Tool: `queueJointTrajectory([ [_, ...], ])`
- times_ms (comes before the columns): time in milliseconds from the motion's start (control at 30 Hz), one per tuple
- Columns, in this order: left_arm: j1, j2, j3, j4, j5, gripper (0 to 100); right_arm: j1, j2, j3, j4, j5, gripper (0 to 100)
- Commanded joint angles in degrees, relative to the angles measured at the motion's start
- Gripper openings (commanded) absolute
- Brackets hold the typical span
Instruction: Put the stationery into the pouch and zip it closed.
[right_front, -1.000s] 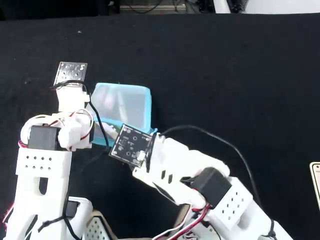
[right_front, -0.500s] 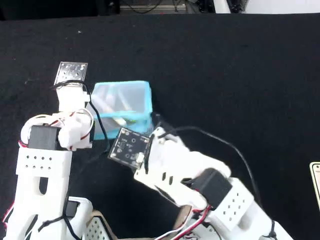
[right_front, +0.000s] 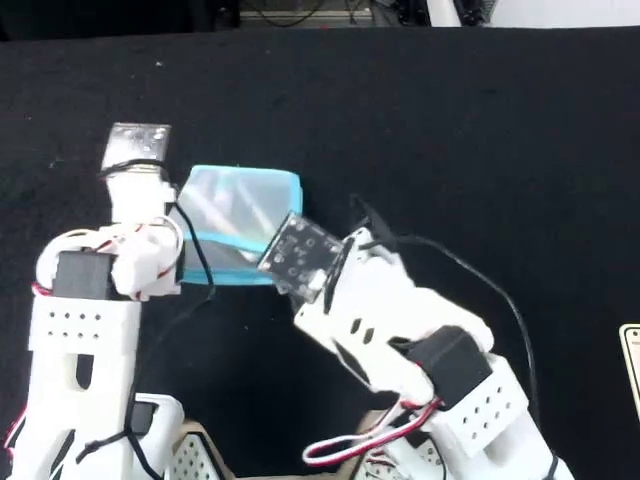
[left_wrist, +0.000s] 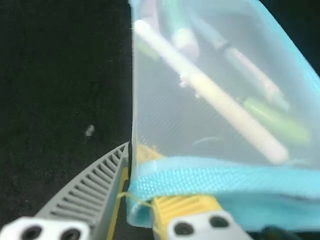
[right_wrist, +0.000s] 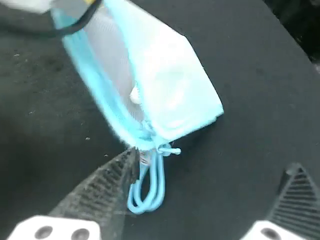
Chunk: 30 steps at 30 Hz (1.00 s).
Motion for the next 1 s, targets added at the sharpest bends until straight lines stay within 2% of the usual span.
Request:
queueJointTrajectory([
  [0,-4.9,0.7,-2.5,-0.4,0.5,3,-4.8,-0.6,0.7,-0.2,1.1,42.1],
  [267,-7.8,0.7,-3.8,-0.4,2.5,3,-6.1,8.5,2.2,-4.5,0.8,42.1],
  [400,-7.8,0.7,-3.5,-0.4,2.5,3,-6.2,11.9,3.6,-10.8,0.8,42.1],
  [733,-7.8,0.7,-3.4,-0.3,2.3,3,-5.8,7.9,19.7,-32.4,0.8,42.1],
  [900,-7.8,0.7,-3.4,-0.2,2.3,3,-5.7,5.2,20.0,-31.3,0.8,41.9],
  [967,-7.8,0.7,-3.4,-0.2,2.3,3,-5.7,3.8,20.1,-30.4,0.8,38.7],
])
